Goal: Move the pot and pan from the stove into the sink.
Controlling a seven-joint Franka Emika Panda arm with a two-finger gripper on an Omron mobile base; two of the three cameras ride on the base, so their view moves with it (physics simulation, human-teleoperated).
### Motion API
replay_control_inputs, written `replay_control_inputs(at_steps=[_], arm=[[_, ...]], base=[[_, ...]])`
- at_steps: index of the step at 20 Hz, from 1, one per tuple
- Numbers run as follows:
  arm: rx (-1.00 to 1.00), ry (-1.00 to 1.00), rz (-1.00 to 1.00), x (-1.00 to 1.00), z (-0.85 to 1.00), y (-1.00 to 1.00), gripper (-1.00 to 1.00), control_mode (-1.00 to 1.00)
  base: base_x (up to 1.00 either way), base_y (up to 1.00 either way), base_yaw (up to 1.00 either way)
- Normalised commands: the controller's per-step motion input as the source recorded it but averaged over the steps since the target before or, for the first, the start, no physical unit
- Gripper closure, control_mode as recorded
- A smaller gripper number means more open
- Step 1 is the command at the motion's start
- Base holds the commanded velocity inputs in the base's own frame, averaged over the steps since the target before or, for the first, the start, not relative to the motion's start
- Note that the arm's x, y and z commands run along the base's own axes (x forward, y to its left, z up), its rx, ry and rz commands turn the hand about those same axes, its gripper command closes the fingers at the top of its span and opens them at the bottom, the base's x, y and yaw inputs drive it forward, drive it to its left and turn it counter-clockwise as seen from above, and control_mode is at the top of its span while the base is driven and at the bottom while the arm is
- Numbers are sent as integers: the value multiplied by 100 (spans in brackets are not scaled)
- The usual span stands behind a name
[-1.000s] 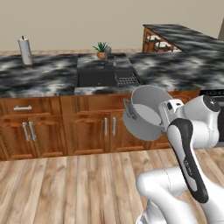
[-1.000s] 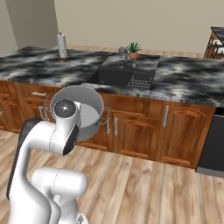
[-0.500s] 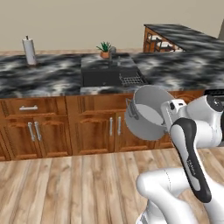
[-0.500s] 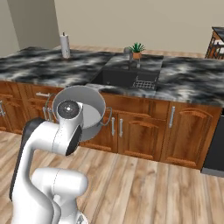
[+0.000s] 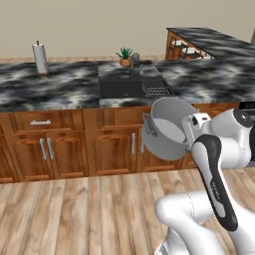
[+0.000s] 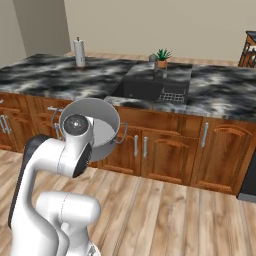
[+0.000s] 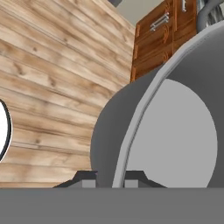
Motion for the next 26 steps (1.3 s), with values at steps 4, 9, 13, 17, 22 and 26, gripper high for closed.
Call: replay_control_inputs(at_steps=[4,9,13,17,22,26], arm=[[0,0,0,0,0,0,100,100],[0,0,0,0,0,0,100,100],[0,0,0,0,0,0,100,100],[0,0,0,0,0,0,100,100],[0,0,0,0,0,0,100,100],[0,0,0,0,0,0,100,100]], base=[[47,11,0],[71,22,0],[80,25,0],[84,25,0],[83,27,0],[79,23,-1]])
